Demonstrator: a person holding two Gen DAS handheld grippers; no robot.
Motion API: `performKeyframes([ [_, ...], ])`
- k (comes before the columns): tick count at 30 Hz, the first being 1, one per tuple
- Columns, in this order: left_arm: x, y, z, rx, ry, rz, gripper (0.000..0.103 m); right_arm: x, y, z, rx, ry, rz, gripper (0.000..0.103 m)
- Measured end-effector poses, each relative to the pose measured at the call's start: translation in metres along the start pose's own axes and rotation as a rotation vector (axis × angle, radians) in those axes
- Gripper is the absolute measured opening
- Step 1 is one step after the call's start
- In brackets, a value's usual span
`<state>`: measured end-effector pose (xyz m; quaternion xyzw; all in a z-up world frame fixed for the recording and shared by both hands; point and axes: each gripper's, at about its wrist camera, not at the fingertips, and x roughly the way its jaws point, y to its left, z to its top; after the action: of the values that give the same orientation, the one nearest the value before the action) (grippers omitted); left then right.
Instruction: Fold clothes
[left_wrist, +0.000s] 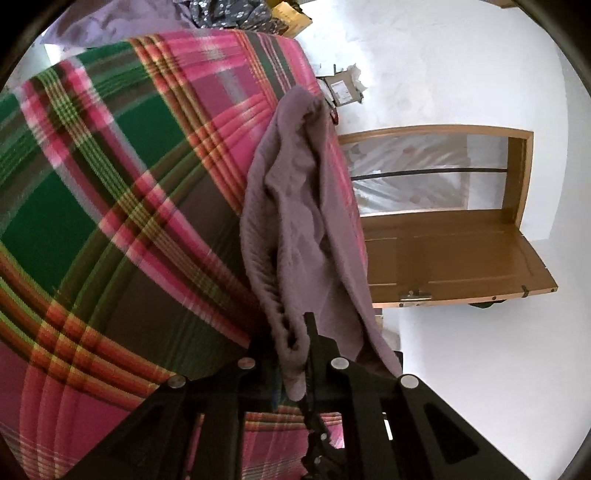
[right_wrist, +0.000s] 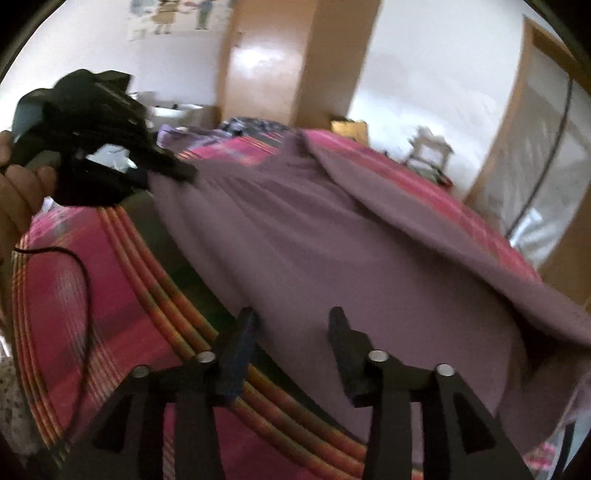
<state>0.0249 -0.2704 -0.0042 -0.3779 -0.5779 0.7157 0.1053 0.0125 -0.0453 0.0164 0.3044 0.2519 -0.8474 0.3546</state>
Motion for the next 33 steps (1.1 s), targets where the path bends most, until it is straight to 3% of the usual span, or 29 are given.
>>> performKeyframes([
  [24,-0.047,-0.031,0.023,0.01,-0.111,-0.108,0.009,0.001,-0.049,-0.034,-0.039,0.077,-0.254,0.054],
  [33,-0.081,-0.032,0.03,0.009,-0.199,-0.118,0.009,0.0,-0.089,-0.044,0.0,0.089,-0.452,0.051],
])
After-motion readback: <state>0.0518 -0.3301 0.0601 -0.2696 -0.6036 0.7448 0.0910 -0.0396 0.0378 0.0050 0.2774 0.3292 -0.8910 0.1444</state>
